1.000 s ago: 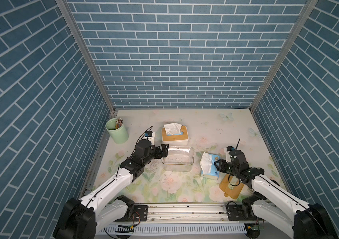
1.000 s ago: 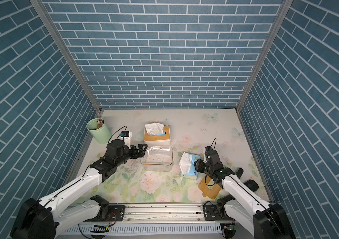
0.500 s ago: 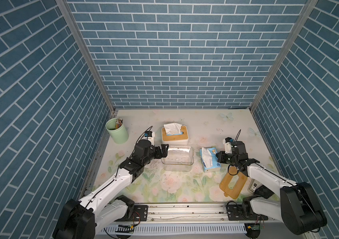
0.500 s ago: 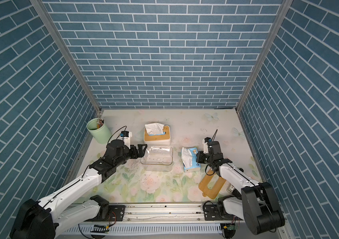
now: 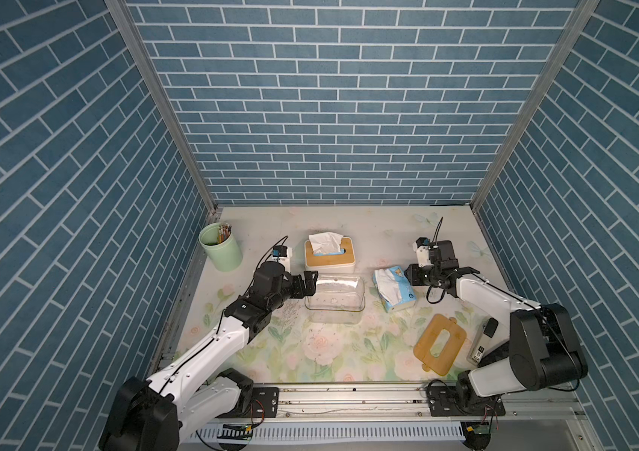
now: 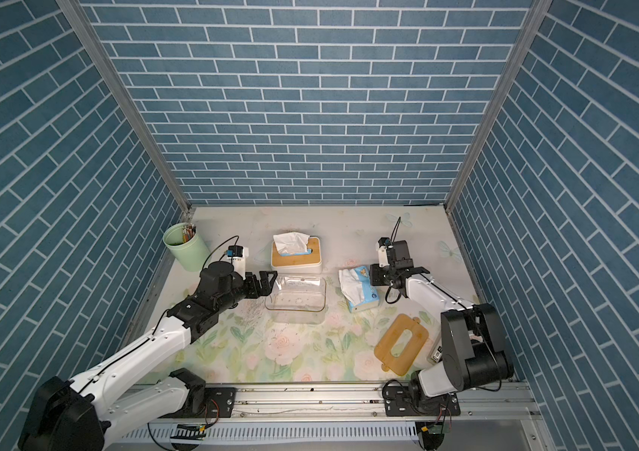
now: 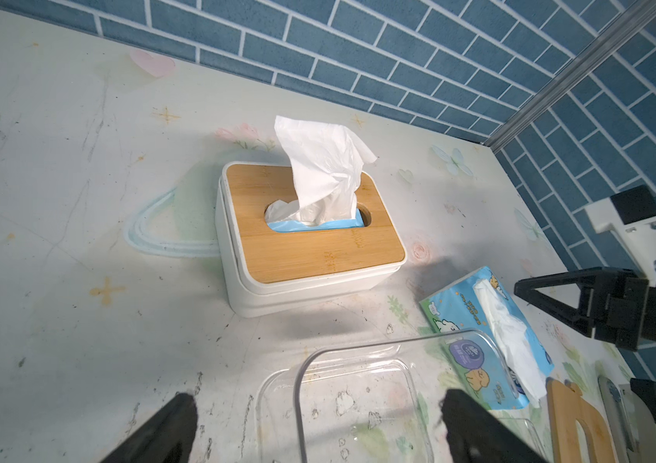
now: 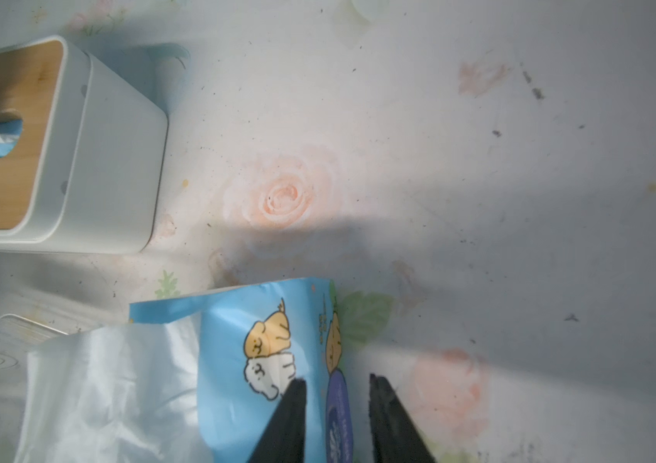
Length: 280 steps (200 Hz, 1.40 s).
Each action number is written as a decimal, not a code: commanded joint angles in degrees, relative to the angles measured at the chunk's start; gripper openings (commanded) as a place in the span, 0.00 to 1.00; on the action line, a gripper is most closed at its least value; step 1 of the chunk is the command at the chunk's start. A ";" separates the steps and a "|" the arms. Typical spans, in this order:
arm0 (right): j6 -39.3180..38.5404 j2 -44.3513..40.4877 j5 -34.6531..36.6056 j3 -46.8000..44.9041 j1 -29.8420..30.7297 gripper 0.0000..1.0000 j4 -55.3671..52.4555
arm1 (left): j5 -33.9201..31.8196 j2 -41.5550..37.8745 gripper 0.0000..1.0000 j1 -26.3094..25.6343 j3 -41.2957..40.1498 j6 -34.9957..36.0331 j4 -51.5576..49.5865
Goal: Put the tissue paper into the tissue box
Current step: Move the paper towel to the center of the board, then pick up the paper towel from the center of the board.
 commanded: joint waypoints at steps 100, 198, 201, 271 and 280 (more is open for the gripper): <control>19.09 -27.75 -10.19 -21.66 0.31 0.66 1.32 | 1.04 0.87 1.00 -0.26 3.37 1.37 0.48; 32.68 -20.68 -11.62 -27.80 -0.04 0.54 25.84 | 0.73 1.04 1.00 -0.31 3.58 1.54 0.32; 32.76 -20.00 -11.21 -27.52 -0.14 0.53 26.30 | 0.70 1.05 1.00 -0.36 3.54 1.58 0.32; 34.33 -1.12 -13.69 -19.55 -1.88 0.45 37.46 | 1.11 1.54 1.00 -0.28 3.62 1.71 1.03; 34.27 -0.14 -13.48 -18.89 -1.93 0.45 37.85 | 1.43 1.73 1.00 -0.31 3.71 1.67 1.11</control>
